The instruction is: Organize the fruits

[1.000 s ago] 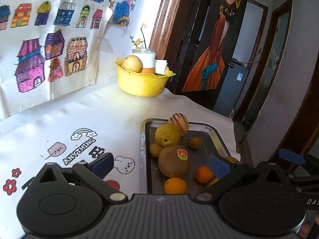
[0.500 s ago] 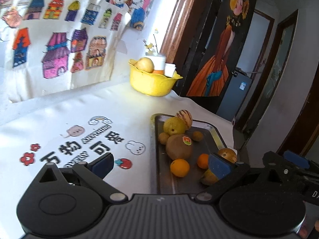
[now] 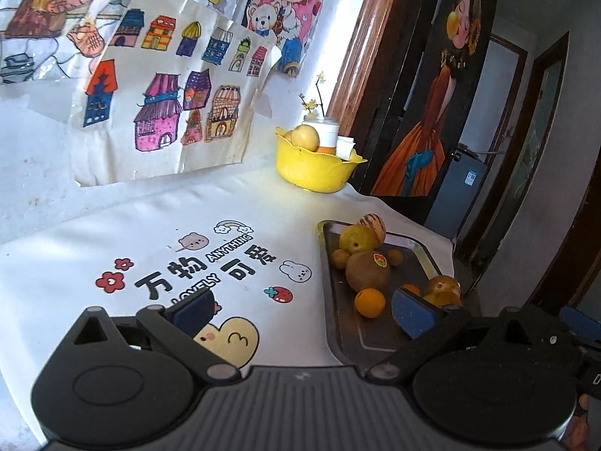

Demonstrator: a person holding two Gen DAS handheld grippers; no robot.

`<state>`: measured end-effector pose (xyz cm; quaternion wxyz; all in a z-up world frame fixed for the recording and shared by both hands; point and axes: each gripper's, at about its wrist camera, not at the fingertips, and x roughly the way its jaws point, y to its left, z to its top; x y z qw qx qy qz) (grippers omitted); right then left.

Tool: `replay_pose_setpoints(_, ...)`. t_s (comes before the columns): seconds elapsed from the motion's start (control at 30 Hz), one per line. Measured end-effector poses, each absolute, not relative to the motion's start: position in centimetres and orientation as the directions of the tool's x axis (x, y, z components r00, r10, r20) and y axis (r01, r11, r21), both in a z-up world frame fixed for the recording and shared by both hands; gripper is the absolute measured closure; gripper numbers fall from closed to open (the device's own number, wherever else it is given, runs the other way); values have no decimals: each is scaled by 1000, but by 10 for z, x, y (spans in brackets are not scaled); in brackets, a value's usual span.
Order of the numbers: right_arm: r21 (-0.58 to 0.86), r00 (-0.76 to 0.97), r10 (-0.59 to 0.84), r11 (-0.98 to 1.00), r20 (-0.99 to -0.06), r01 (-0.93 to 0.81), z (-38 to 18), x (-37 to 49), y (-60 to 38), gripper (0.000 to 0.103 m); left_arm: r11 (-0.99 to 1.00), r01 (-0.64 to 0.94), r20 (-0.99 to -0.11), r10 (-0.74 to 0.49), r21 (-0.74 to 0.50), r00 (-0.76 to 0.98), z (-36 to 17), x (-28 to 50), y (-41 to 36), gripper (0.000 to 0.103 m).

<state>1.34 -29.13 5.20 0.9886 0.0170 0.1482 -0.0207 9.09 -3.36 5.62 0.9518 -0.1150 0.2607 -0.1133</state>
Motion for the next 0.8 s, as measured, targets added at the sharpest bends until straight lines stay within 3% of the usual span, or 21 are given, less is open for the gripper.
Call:
replay_pose_setpoints(0.47, 10, 963, -56, 998, -263, 61, 42, -31, -252, 1, 958, 173, -456, -262, -227, 851, 47, 46, -17, 0)
replay_pose_setpoints(0.8, 10, 968, -40, 999, -247, 44, 19, -49, -227, 1, 975, 82, -430, -166, -207, 888, 36, 15, 12, 0)
